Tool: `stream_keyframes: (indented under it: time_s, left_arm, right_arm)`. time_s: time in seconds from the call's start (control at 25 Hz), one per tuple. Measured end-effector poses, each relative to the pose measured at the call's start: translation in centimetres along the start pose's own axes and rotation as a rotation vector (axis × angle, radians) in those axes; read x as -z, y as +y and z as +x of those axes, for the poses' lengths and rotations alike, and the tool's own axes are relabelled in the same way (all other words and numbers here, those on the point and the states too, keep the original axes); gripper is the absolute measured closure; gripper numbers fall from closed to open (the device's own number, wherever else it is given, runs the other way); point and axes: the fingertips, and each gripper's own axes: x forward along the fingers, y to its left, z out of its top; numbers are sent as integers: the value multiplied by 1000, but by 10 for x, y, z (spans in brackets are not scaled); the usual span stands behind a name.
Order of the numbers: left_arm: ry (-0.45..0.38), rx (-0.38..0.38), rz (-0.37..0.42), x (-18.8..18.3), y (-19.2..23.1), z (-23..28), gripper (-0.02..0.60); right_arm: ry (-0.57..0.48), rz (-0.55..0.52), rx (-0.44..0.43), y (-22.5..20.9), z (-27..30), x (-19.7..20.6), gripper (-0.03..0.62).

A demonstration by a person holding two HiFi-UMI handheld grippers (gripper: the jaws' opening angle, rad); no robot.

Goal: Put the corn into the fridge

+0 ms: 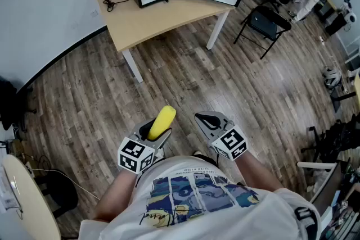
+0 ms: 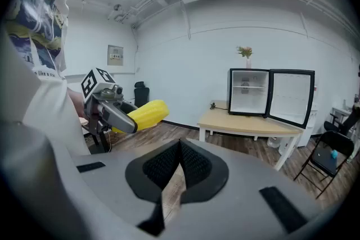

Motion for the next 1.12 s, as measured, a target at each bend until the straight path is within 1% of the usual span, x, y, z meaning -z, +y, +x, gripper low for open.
stream_keyframes:
  time_s: [0.16,0.28,0.44,0.56,0.72,0.8,0.88,0.96,1.12]
  left_arm:
    - [-3,-4,11,1,50,-27,331]
    - [9,8,18,7,79,-41,331]
    - [38,39,28,13,105,-43,331]
    - [44,61,23,9,116,-32,331]
    - [34,83,30,-10,124,-3,330]
    - [36,78,38,-20,131,14,330]
    - [41,67,42,-33,137,34,330]
    - [47,52,44,-51,141,57,331]
    - [26,22,55,-102,150,103,330]
  right_arm:
    - [-10,-12,21,13,49,-23,583]
    - [-13,-11,49,23,74,-36,583]
    - [-2,10,87,27,88,-41,583]
    - [14,36,102,21,91,-40,582]
    - [12,77,127,-11,97,-35,569]
    - [-4,84,126,-31,104,-36,548]
    - [-21,81,119,-55,108,-39,548]
    - [-37,80,111,-85,110,-44,548]
    - [-69,73,94,-155,111,-59,548]
